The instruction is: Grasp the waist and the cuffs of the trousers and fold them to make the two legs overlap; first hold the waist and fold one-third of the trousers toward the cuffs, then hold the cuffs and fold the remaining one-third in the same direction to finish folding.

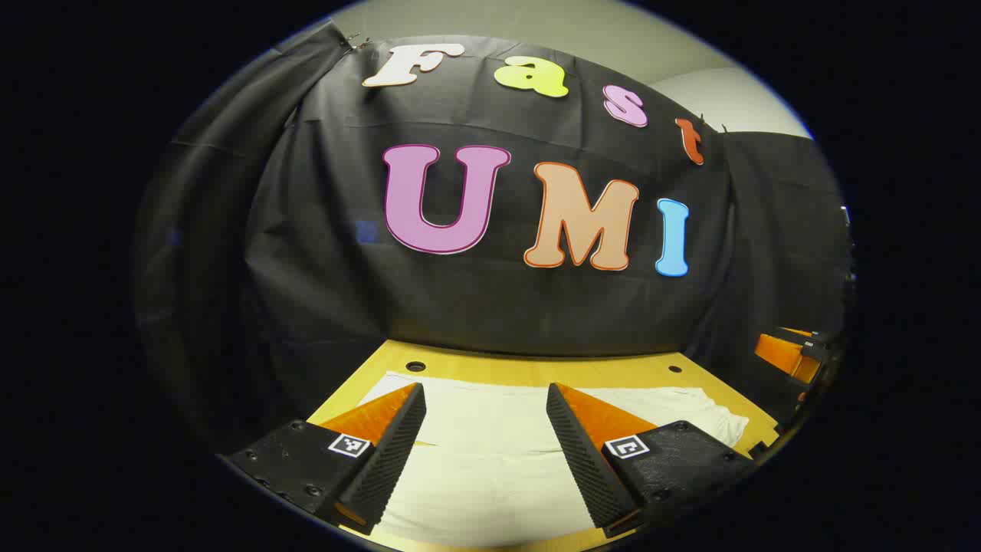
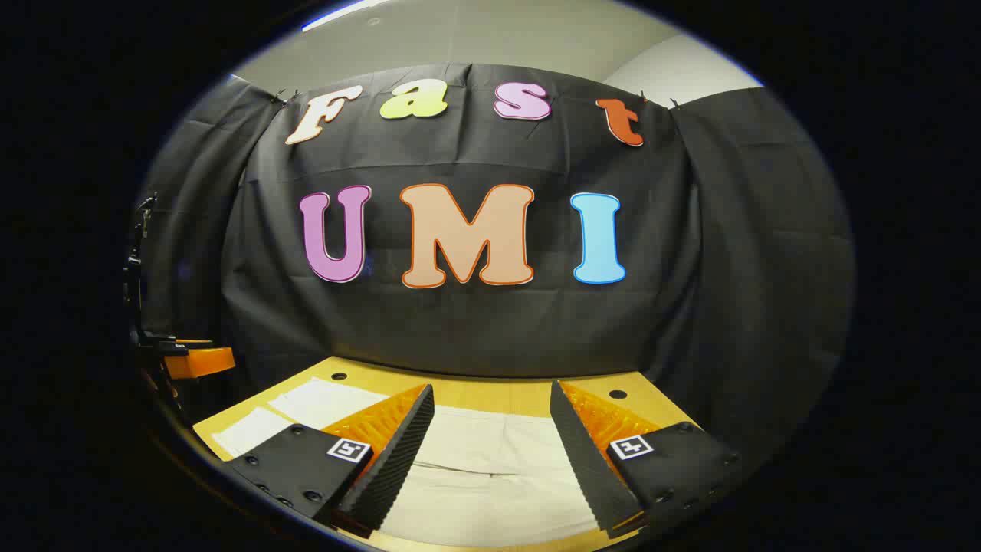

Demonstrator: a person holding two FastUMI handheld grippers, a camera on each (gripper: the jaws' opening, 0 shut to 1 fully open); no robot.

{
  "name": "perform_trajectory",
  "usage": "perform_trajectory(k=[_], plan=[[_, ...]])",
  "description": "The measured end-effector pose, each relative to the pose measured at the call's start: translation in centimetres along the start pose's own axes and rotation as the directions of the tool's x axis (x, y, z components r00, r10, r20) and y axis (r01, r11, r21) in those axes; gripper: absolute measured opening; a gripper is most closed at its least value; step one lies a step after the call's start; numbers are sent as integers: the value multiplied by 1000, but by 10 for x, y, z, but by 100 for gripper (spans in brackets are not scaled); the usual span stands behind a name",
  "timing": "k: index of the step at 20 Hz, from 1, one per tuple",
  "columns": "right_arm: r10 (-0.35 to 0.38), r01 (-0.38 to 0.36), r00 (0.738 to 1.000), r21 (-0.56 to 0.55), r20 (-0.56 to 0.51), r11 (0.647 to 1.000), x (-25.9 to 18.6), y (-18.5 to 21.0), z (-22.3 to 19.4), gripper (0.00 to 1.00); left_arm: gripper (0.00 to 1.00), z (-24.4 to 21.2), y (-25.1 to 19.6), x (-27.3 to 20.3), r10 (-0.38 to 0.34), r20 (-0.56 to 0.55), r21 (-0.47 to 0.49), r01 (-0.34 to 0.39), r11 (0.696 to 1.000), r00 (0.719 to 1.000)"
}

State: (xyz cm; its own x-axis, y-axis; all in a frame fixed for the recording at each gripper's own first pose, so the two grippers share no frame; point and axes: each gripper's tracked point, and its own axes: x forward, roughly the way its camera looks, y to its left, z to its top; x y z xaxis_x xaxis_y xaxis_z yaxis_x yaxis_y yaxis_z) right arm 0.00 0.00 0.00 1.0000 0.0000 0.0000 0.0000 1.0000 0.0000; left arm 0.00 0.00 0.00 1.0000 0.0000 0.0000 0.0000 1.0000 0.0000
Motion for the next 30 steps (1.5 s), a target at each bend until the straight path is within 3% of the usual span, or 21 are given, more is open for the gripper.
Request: perform_trajectory(k=[16, 22, 25, 30], plan=[[4, -5, 1000, -43, -7, 999, -1, -2, 1, 97, 95, -13, -7, 8, -49, -27, 17, 50, 999, 998], [21, -22, 999, -39, -30, 999, -2, 4, -12, 97, 95, -49, 7, 7, -108, -139, 91, 121, 988, 984], [17, -19, 999, -44, -45, 999, -6, 3, -20, 97, 95, -73, 10, -1, -178, -237, 177, 223, 959, 955], [-1, -3, 998, -53, -69, 999, -14, -2, -27, 97, 92, -111, 16, -22, -301, -433, 245, 433, 868, 849]])
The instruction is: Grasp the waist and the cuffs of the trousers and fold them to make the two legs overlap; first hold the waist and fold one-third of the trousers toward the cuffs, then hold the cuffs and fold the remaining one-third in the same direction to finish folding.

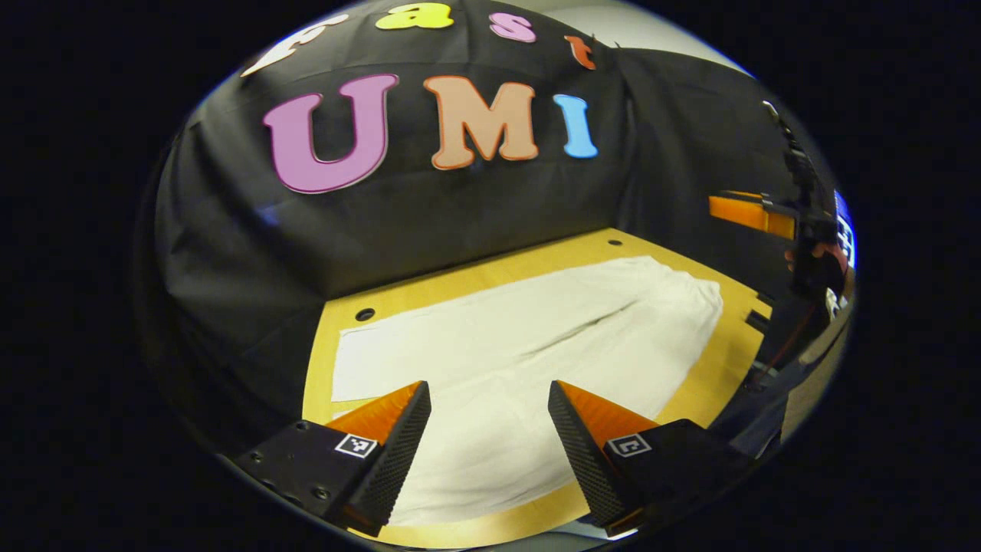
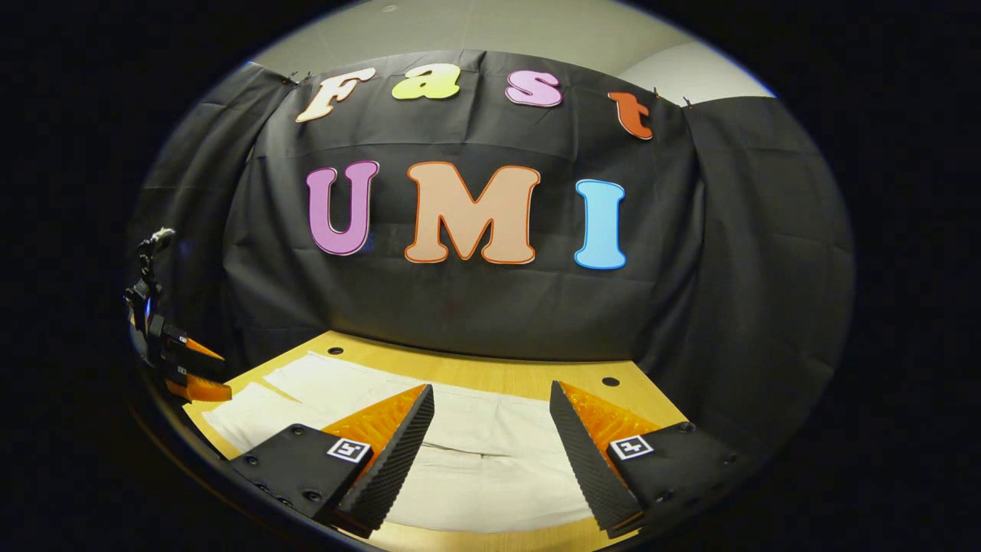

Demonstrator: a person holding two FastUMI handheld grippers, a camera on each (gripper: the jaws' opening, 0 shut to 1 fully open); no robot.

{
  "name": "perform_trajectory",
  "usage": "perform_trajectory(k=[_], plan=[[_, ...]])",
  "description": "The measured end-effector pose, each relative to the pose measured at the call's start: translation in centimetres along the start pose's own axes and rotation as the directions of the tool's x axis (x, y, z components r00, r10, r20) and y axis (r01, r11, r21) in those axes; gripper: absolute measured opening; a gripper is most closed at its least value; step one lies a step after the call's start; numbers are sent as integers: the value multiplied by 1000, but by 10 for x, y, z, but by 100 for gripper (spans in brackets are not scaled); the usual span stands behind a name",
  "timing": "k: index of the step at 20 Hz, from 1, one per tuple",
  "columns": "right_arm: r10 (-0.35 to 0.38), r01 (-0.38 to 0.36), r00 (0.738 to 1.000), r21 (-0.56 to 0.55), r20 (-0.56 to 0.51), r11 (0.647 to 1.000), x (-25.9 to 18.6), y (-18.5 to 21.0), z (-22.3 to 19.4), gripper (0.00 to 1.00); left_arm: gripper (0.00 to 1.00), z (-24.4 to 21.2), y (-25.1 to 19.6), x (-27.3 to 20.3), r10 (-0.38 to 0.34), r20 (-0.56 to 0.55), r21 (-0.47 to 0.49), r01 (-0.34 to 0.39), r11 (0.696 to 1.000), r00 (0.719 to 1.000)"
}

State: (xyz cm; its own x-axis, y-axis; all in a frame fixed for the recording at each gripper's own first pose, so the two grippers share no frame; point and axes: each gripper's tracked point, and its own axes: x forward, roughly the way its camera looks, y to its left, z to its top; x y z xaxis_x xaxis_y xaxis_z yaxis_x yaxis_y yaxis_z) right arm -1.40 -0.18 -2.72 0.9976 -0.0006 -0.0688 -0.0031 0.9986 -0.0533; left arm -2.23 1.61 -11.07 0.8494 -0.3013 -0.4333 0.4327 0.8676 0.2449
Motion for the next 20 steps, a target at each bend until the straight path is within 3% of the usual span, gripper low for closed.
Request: perform_trajectory(k=[3, 6, 8, 13, 20], plan=[[7, -7, 1000, 4, -21, 1000, -3, 4, -8, 97, 93, -40, -6, 0, -107, -162, 93, 123, 988, 981], [10, -10, 999, -3, -41, 1000, -6, 8, -14, 97, 93, -86, -13, -4, -190, -315, 175, 253, 951, 930], [8, -9, 999, -6, -48, 1000, -8, 9, -17, 97, 94, -121, -4, -10, -202, -434, 221, 321, 921, 878], [2, -2, 997, -3, -76, 1000, -11, 11, -25, 97, 94, -182, 11, -16, -201, -612, 271, 441, 855, 765], [-16, 12, 994, -37, -104, 999, -9, 10, -33, 98, 90, -224, 36, -18, -196, -732, 271, 543, 795, 652]])
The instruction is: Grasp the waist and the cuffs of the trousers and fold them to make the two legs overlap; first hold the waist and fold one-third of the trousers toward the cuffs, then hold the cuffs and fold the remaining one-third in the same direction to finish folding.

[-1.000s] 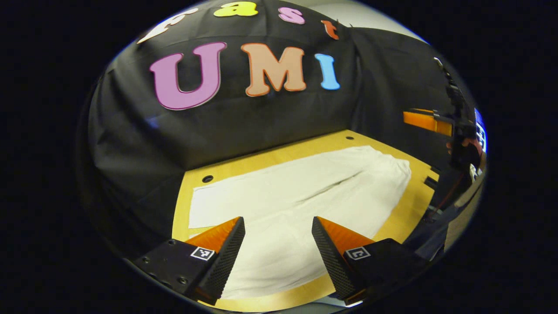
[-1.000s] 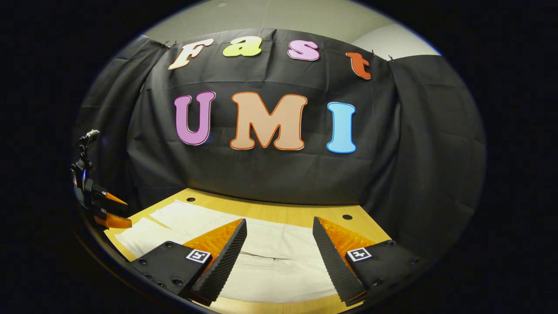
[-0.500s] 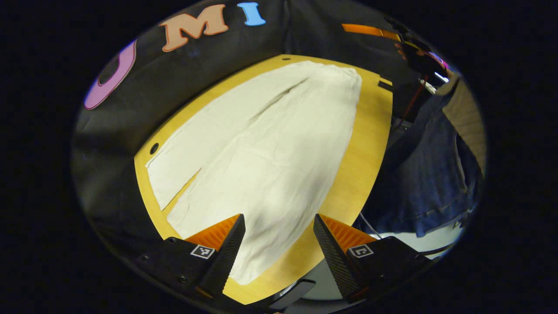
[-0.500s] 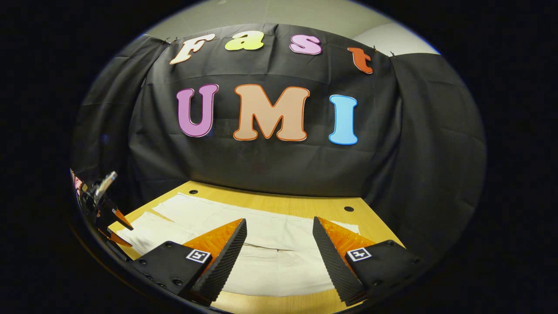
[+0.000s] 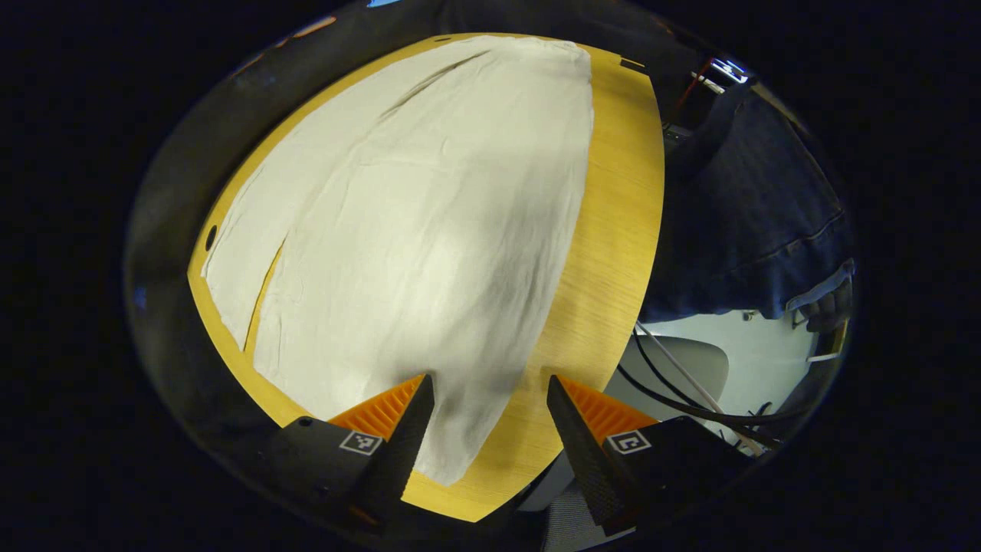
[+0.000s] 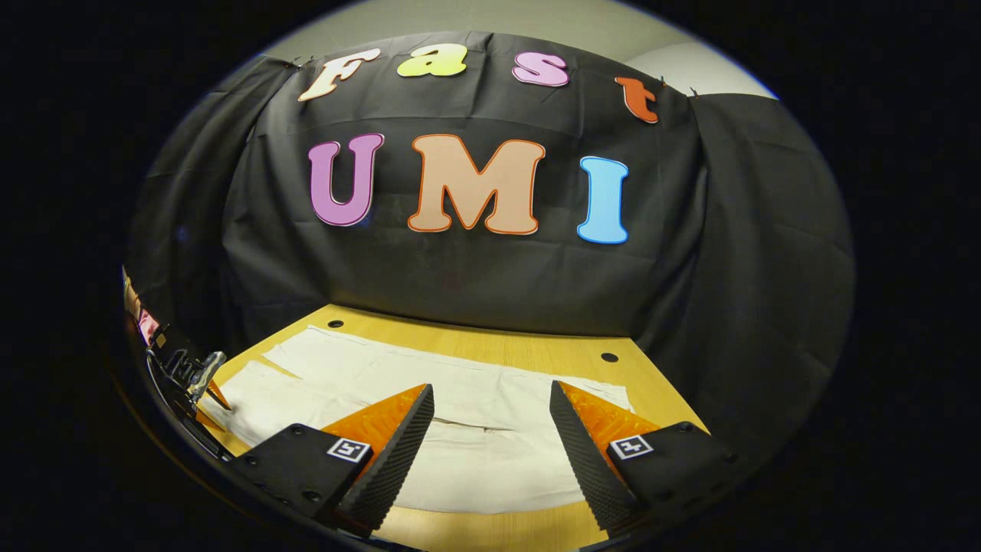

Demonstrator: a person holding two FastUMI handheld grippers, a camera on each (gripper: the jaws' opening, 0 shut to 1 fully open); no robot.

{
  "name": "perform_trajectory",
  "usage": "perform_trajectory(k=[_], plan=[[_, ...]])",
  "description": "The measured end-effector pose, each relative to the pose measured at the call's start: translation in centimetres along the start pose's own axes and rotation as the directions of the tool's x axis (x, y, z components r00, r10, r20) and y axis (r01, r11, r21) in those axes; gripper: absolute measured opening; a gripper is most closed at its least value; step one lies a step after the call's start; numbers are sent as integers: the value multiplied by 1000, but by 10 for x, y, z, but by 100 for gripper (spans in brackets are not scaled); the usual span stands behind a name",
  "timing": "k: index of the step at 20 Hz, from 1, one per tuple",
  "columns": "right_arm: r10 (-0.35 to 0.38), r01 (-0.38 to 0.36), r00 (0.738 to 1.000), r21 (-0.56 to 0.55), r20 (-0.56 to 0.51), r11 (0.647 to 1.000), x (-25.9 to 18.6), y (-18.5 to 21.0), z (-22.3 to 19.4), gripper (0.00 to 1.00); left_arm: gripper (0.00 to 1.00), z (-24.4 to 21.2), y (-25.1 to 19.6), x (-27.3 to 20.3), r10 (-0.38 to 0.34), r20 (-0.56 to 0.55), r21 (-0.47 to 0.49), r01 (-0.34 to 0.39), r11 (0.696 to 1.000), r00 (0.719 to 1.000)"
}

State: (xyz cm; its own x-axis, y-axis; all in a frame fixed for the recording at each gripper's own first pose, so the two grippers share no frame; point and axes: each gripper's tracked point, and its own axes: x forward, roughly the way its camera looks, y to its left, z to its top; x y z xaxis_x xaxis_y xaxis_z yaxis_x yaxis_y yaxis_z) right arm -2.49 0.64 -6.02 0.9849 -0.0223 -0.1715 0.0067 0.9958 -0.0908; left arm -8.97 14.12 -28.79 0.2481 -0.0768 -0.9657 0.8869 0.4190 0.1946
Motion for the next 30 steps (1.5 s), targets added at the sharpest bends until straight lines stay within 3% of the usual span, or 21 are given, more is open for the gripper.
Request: perform_trajectory(k=[9, 16, 18, 19, 20, 27, 30], plan=[[-6, 5, 999, -11, -34, 1000, 10, -4, -10, 98, 80, -12, -1, 13, -52, -77, 104, 60, 993, 996], [37, -40, 997, -29, -74, 999, 17, 0, -24, 98, 73, -19, -1, 22, -59, -117, 151, 77, 986, 991], [62, -66, 994, -44, -92, 997, 21, 2, -30, 98, 67, -21, 2, 24, -53, -133, 145, 72, 987, 990], [73, -80, 992, -58, -103, 995, 23, 1, -34, 98, 57, -21, 3, 25, -51, -137, 137, 70, 988, 989], [85, -94, 990, -72, -113, 993, 24, 0, -38, 98, 54, -22, 4, 26, -51, -143, 129, 69, 989, 988], [202, -234, 953, -125, -226, 964, 33, -5, -79, 98, 6, -30, 6, 38, -22, -150, 127, 41, 991, 988], [240, -303, 921, -175, -306, 937, 38, -23, -103, 98, 3, -24, 10, 33, -11, -150, 118, 29, 993, 989]])
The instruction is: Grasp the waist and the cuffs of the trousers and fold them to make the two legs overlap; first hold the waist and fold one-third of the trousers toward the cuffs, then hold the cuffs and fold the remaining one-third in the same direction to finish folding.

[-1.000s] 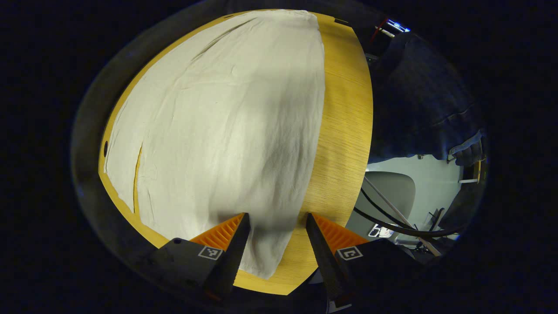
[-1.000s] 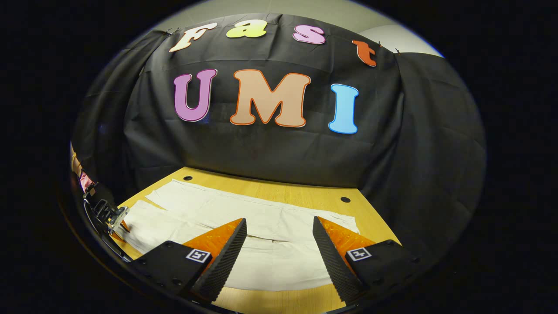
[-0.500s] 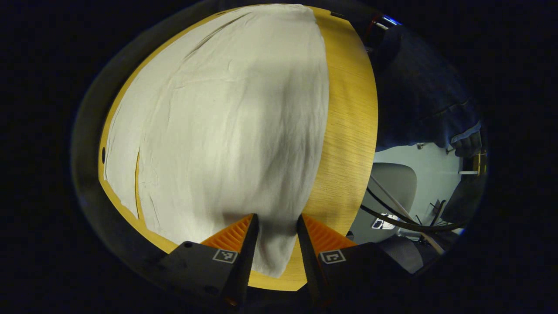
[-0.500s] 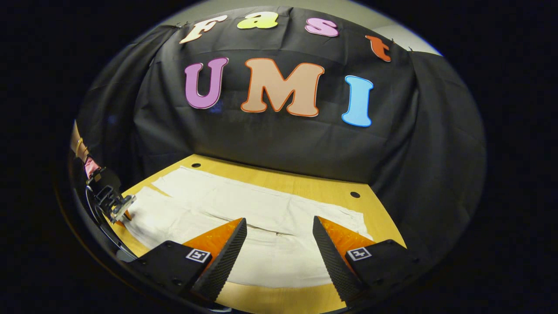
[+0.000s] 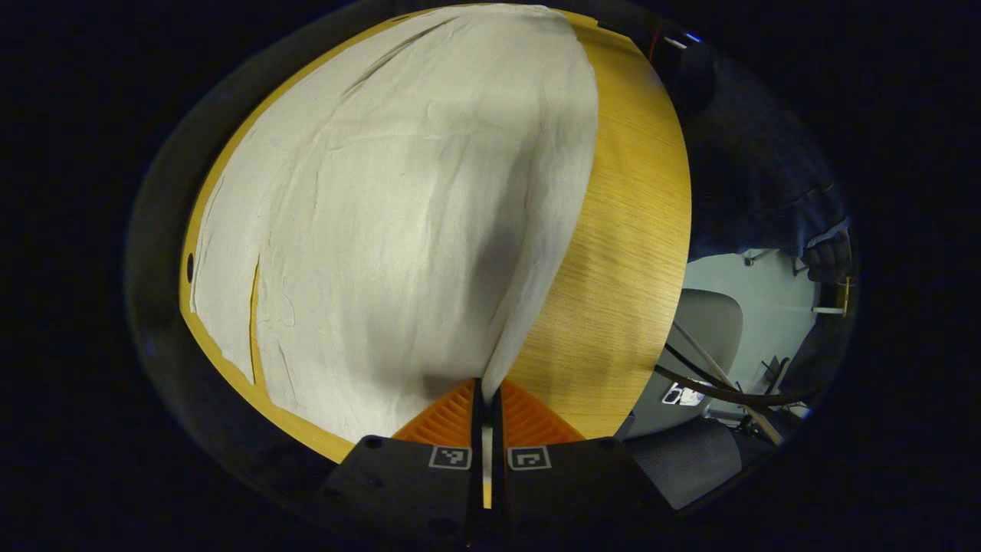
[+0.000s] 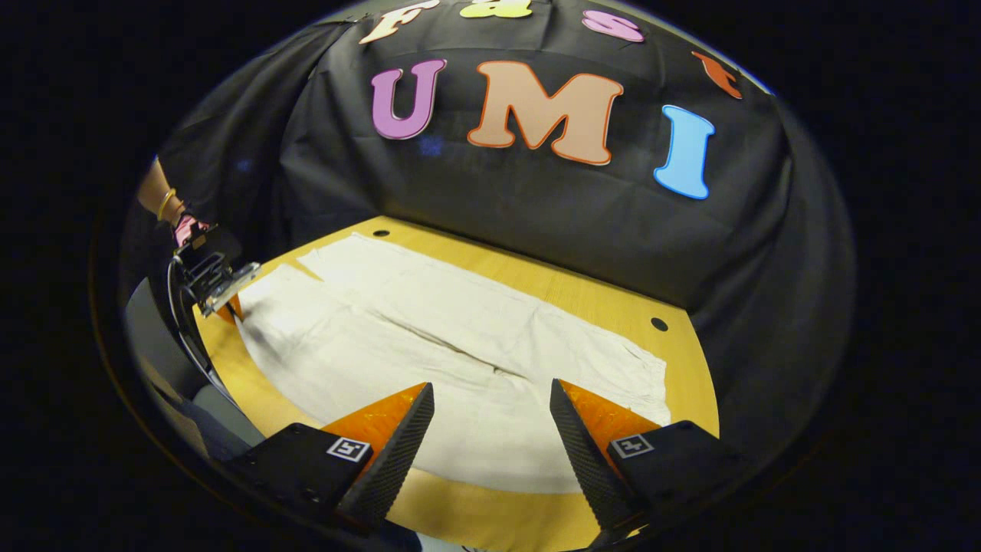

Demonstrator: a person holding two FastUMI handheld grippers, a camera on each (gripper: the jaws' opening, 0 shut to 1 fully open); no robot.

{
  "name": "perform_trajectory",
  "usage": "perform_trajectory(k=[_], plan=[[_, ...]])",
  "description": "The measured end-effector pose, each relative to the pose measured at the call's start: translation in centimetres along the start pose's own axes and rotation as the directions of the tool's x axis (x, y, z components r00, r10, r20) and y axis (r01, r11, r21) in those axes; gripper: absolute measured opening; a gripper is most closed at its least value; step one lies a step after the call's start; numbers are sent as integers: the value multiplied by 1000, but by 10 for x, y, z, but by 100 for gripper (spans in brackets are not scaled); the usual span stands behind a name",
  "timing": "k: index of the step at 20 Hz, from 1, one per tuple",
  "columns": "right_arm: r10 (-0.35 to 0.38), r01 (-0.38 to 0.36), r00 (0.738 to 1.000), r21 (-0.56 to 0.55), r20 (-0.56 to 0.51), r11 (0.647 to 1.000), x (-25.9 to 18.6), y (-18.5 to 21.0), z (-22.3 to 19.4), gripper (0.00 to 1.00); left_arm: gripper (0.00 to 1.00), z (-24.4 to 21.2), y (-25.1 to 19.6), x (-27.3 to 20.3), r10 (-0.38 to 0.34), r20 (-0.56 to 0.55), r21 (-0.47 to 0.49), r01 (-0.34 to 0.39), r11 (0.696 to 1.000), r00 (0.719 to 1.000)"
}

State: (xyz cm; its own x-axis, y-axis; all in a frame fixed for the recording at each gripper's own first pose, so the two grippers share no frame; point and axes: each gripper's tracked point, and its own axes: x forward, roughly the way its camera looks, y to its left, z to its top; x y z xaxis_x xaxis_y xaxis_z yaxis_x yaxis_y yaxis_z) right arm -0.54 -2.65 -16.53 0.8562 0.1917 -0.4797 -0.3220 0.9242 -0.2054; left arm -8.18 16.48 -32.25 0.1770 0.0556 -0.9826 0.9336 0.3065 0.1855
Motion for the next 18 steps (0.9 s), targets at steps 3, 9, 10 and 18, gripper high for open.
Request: perform_trajectory(k=[3, 9, 10, 18], plan=[[32, -42, 994, -104, -101, 994, 6, -23, -35, 98, 3, 4, 7, -3, -1, -2, -20, 1, 1000, 1000], [89, -227, 922, -341, -376, 912, 6, -69, -123, 98, 2, 4, 8, 1, -8, -24, -51, 7, 999, 1000], [94, -262, 903, -365, -419, 893, 5, -73, -136, 99, 2, 4, 8, 1, -7, -24, -53, 6, 999, 1000], [68, -402, 798, -444, -599, 801, 15, -121, -197, 98, 2, 6, 8, -1, 0, -47, -74, -4, 997, 999]])
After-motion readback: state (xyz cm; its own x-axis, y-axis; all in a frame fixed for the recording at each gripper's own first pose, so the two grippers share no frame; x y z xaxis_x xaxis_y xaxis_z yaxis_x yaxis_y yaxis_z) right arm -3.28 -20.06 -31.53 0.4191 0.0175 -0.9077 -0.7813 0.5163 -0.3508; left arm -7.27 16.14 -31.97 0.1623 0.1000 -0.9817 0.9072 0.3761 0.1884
